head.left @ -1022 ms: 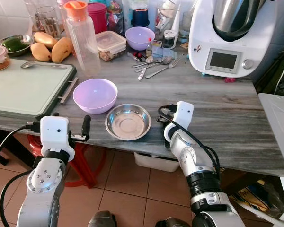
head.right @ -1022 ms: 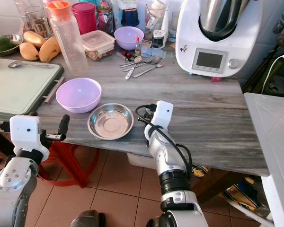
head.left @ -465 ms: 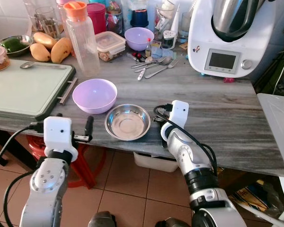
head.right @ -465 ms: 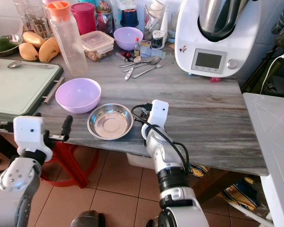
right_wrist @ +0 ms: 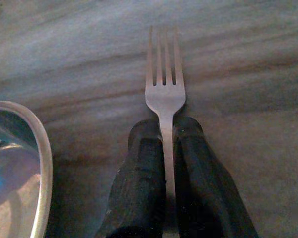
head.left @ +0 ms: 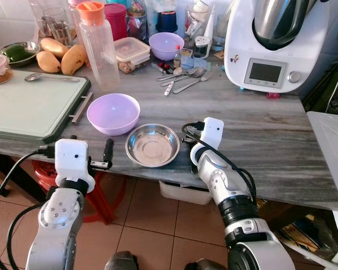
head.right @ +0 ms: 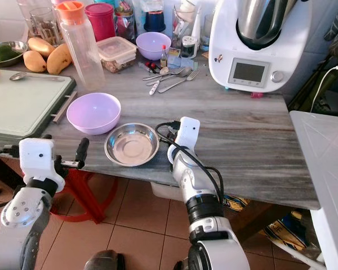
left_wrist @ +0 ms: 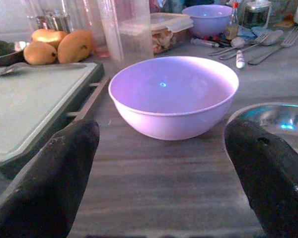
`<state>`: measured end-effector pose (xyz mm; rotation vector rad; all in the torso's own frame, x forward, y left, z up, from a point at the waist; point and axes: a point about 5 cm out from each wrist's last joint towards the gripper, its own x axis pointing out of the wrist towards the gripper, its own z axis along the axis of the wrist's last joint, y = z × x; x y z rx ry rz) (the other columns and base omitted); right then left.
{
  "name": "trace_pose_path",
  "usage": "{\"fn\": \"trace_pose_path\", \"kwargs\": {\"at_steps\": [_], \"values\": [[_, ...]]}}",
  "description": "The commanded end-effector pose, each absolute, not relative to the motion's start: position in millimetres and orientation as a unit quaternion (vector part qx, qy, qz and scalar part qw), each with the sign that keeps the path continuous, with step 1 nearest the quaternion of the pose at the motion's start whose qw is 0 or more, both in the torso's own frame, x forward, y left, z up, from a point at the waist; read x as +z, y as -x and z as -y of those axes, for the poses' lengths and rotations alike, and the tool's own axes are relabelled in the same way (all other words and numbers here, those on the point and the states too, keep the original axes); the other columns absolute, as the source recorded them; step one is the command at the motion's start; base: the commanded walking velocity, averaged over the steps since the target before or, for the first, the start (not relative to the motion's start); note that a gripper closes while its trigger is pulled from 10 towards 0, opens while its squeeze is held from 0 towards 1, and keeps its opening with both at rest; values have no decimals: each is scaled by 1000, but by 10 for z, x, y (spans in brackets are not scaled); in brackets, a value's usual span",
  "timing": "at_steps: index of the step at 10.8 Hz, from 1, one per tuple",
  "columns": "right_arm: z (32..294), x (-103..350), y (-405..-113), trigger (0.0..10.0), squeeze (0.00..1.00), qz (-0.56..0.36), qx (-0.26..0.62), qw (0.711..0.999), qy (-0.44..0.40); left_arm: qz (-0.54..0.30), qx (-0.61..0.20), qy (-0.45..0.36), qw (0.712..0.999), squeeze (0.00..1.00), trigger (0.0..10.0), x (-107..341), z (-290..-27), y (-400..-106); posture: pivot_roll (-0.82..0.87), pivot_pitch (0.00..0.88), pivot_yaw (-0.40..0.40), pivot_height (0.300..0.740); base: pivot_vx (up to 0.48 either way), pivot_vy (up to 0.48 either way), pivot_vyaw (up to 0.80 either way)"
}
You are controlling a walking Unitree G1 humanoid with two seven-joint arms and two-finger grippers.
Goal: Setting the table
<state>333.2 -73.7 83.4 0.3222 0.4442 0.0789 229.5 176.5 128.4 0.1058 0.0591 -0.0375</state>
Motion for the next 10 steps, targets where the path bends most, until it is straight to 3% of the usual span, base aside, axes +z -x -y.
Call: {"fn": "trace_pose_path", "kwargs": {"at_steps": [1, 6, 7, 8, 10], "values": [[330, 1019, -3367, 10000, 0, -215, 83, 956, -179, -28, -19, -52, 998, 0, 10000, 1289, -1763, -2322, 113, 11, -22, 740, 0, 0, 0], [281, 1000, -3364, 10000, 0, -218, 91, 954, -183, -26, -23, -52, 998, 0, 10000, 1295, -1745, -2349, 115, 6, -18, 740, 0, 0, 0], [277, 995, -3357, 10000, 765, -217, 94, 953, -191, -25, -24, -52, 998, 0, 10000, 1296, -1744, -2352, 115, 6, -18, 740, 0, 0, 0], [271, 994, -3352, 10000, 1000, -218, 97, 951, -198, -25, -24, -53, 998, 0, 10000, 1296, -1743, -2354, 115, 6, -18, 740, 0, 0, 0], [258, 1027, -3355, 10000, 1000, -210, 104, 949, -209, -24, -24, -52, 998, 0, 10000, 1299, -1737, -2357, 114, 6, -18, 740, 0, 0, 0]]}}
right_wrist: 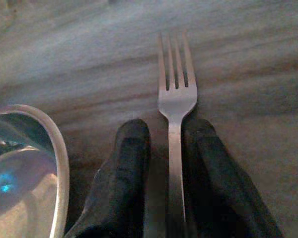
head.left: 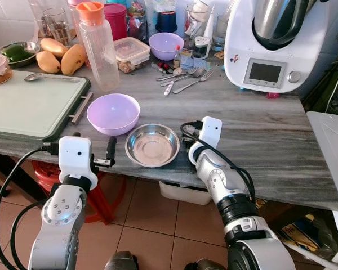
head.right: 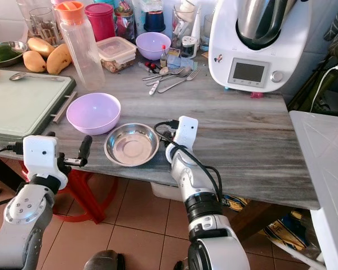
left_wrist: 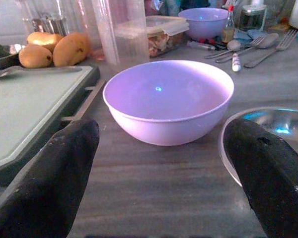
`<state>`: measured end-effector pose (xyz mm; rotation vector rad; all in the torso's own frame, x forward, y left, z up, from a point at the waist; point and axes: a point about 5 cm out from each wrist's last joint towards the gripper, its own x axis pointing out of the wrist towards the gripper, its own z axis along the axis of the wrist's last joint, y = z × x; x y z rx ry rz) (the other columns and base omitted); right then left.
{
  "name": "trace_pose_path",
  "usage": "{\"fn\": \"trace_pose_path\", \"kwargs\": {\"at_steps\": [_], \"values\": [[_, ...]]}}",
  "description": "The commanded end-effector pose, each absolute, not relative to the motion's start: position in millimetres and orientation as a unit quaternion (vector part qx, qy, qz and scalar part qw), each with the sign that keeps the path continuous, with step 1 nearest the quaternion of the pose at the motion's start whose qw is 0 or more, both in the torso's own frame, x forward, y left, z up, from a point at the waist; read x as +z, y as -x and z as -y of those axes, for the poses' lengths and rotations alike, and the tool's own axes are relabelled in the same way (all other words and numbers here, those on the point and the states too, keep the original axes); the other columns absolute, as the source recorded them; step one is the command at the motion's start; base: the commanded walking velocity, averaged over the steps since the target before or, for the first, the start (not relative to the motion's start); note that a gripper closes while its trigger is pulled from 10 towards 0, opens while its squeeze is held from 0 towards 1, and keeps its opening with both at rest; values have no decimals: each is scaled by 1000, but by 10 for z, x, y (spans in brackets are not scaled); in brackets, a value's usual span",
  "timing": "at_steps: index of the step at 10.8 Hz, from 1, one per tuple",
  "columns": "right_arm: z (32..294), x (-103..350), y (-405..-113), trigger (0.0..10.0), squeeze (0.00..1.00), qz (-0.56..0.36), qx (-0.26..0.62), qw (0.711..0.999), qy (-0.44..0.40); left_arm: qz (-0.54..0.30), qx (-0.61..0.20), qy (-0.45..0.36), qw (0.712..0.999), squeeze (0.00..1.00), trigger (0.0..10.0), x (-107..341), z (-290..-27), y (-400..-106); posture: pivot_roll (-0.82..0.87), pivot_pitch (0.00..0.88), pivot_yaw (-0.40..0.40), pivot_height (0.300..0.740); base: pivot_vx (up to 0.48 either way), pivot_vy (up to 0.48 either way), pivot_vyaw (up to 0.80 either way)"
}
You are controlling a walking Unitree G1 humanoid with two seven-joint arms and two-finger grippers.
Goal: Setting the table
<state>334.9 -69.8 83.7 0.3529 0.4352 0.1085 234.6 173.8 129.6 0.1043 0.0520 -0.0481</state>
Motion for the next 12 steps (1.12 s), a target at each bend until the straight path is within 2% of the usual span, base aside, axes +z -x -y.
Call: {"fn": "trace_pose_path", "kwargs": {"at_steps": [1, 9, 11, 12], "values": [[263, 1059, -3357, 10000, 1000, -204, 109, 950, -210, -23, -25, -52, 998, 0, 10000, 1300, -1732, -2358, 112, 7, -18, 740, 0, 0, 0], [511, 1214, -3361, 10000, 1000, -140, 100, 970, -174, -18, -28, -50, 998, 0, 10000, 1314, -1702, -2376, 108, 3, -16, 740, 0, 0, 0], [642, 1347, -3351, 10000, 1000, -91, 87, 980, -155, -16, -29, -48, 998, 0, 10000, 1305, -1695, -2367, 105, 0, -19, 740, 0, 0, 0], [795, 1418, -3323, 10000, 1000, -58, 65, 987, -137, -17, -29, -47, 998, 0, 10000, 1294, -1690, -2362, 103, 0, -24, 740, 0, 0, 0]]}}
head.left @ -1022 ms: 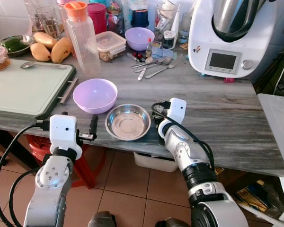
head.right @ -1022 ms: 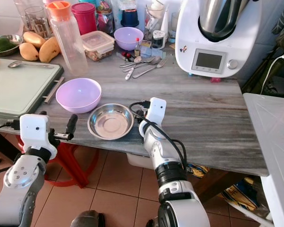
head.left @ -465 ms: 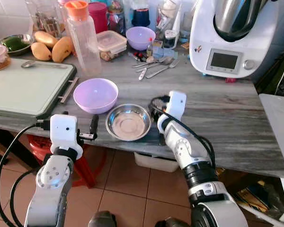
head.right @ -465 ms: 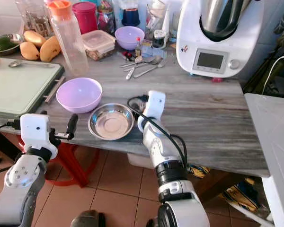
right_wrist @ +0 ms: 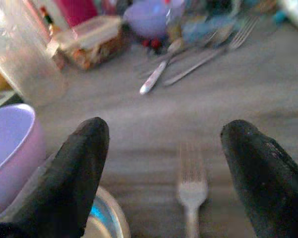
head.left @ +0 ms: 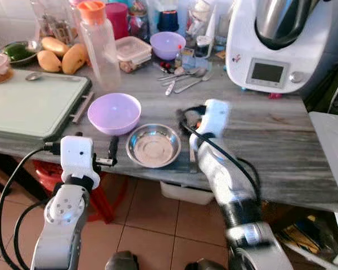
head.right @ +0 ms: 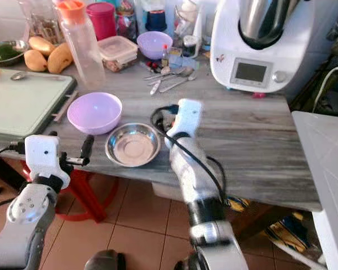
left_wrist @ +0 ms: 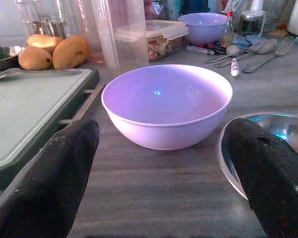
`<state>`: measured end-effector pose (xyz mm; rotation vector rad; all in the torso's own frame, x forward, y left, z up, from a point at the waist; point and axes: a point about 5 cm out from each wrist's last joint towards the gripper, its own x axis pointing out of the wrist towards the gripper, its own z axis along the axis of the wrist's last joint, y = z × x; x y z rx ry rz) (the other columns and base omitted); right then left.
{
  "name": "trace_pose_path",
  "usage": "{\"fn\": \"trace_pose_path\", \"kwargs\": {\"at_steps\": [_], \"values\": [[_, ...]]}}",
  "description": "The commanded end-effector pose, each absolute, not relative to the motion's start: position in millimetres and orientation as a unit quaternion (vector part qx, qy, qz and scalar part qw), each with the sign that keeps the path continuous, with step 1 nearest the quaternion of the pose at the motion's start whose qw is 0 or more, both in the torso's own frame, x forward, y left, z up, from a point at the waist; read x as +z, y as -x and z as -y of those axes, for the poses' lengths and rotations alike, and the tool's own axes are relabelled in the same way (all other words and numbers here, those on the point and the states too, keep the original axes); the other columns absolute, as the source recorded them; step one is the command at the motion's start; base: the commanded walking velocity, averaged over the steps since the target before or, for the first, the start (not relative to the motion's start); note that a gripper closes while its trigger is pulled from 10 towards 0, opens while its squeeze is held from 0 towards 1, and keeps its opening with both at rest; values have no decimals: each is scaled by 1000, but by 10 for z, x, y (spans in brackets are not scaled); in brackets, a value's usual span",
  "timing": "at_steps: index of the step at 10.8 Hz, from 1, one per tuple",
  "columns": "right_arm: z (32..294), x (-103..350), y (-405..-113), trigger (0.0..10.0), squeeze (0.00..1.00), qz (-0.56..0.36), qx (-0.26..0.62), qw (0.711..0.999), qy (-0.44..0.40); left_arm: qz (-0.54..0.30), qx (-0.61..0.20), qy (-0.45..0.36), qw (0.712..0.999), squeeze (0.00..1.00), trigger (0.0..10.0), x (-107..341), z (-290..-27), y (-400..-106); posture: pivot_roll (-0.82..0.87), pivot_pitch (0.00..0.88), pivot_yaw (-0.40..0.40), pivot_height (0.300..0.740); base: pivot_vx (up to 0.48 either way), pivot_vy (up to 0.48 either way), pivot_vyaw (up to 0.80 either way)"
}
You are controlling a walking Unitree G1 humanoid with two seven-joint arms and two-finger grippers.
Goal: Setting the table
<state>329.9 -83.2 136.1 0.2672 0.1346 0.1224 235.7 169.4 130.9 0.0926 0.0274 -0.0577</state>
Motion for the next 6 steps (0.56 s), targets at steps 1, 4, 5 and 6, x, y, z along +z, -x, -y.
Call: {"fn": "trace_pose_path", "kwargs": {"at_steps": [1, 4, 5, 6], "values": [[1005, 1442, -3269, 10000, 1000, -37, 27, 993, -105, -15, -28, -45, 998, 0, 10000, 1294, -1686, -2370, 97, 0, -30, 740, 0, 0, 0], [1621, 1286, -3043, 10000, 1000, -60, -81, 995, -18, -12, -30, -40, 999, 0, 10000, 1309, -1680, -2373, 82, 0, -24, 740, 0, 0, 0], [1716, 1197, -2986, 10000, 1000, -80, -95, 992, -18, -14, -37, -41, 998, 0, 10000, 1303, -1657, -2363, 81, 0, -21, 740, 0, 0, 0], [1745, 1143, -2947, 10000, 1000, -94, -97, 991, -20, -13, -40, -40, 998, 0, 10000, 1314, -1649, -2359, 80, 1, -16, 740, 0, 0, 0]]}}
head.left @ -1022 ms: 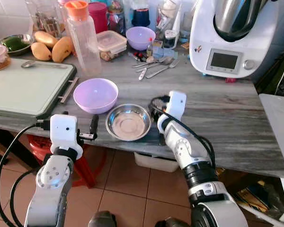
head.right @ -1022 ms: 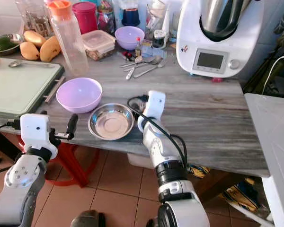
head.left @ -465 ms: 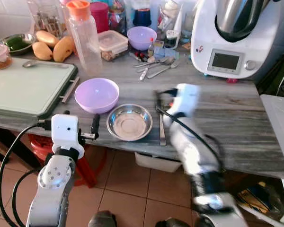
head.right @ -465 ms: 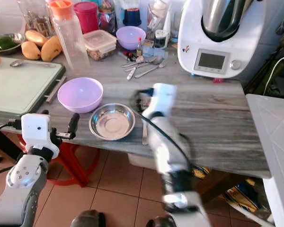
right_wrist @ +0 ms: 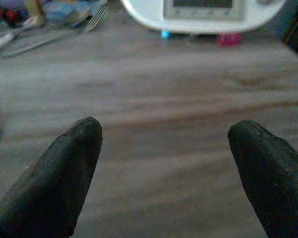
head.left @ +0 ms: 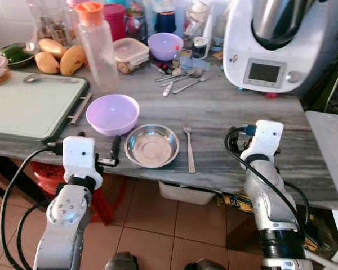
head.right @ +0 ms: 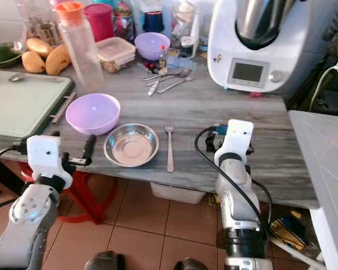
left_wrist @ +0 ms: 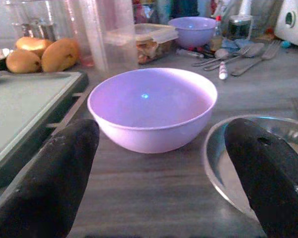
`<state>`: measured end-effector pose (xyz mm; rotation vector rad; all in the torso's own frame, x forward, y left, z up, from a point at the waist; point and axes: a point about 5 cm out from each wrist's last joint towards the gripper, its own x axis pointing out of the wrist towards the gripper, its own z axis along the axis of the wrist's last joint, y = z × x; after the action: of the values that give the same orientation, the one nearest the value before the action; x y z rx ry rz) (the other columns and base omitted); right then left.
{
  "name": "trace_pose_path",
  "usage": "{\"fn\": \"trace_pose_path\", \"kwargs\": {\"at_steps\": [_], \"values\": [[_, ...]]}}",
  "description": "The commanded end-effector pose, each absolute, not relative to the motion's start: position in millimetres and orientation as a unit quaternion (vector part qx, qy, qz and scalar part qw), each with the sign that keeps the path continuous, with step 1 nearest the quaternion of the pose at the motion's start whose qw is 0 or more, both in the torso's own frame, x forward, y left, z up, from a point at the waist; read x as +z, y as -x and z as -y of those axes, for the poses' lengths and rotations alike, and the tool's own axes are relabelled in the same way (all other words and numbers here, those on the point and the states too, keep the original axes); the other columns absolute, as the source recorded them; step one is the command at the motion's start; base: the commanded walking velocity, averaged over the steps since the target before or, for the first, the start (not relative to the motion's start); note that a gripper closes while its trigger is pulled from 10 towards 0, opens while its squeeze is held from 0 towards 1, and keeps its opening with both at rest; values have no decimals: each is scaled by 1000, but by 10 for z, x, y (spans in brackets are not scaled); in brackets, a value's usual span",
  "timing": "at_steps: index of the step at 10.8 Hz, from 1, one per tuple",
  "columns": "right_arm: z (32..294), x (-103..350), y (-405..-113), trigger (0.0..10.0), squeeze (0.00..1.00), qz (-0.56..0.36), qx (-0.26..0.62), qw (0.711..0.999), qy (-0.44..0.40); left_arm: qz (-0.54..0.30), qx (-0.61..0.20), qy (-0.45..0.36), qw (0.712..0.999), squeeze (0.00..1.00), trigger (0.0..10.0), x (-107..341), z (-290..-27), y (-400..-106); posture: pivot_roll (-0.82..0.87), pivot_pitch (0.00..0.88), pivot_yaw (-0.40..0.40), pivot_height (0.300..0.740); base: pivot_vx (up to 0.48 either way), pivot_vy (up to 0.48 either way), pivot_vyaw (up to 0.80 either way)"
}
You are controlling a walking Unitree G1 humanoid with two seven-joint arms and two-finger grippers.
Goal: Setting the table
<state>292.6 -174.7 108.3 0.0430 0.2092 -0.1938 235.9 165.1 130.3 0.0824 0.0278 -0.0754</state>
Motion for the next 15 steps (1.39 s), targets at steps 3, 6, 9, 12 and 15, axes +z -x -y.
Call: {"fn": "trace_pose_path", "kwargs": {"at_steps": [3, 6, 9, 12, 15], "values": [[1586, 924, -2863, 10000, 1000, -154, -42, 987, -24, -15, -41, -42, 998, 0, 10000, 1326, -1660, -2353, 81, 24, -15, 740, 0, 0, 0], [1475, 836, -2771, 10000, 1000, -191, 2, 982, -1, -17, -38, -41, 998, 0, 10000, 1327, -1658, -2344, 85, 32, -22, 740, 0, 0, 0], [1435, 795, -2760, 10000, 1000, -201, 30, 979, 17, -18, -37, -40, 998, 0, 10000, 1323, -1657, -2353, 84, 32, -19, 740, 0, 0, 0], [1334, 808, -2801, 10000, 1000, -195, 59, 979, 20, -19, -39, -40, 998, 0, 10000, 1321, -1646, -2363, 87, 31, -18, 740, 0, 0, 0], [1241, 814, -2793, 10000, 1000, -191, 87, 977, 25, -20, -39, -40, 998, 0, 10000, 1322, -1644, -2363, 88, 32, -18, 740, 0, 0, 0]]}}
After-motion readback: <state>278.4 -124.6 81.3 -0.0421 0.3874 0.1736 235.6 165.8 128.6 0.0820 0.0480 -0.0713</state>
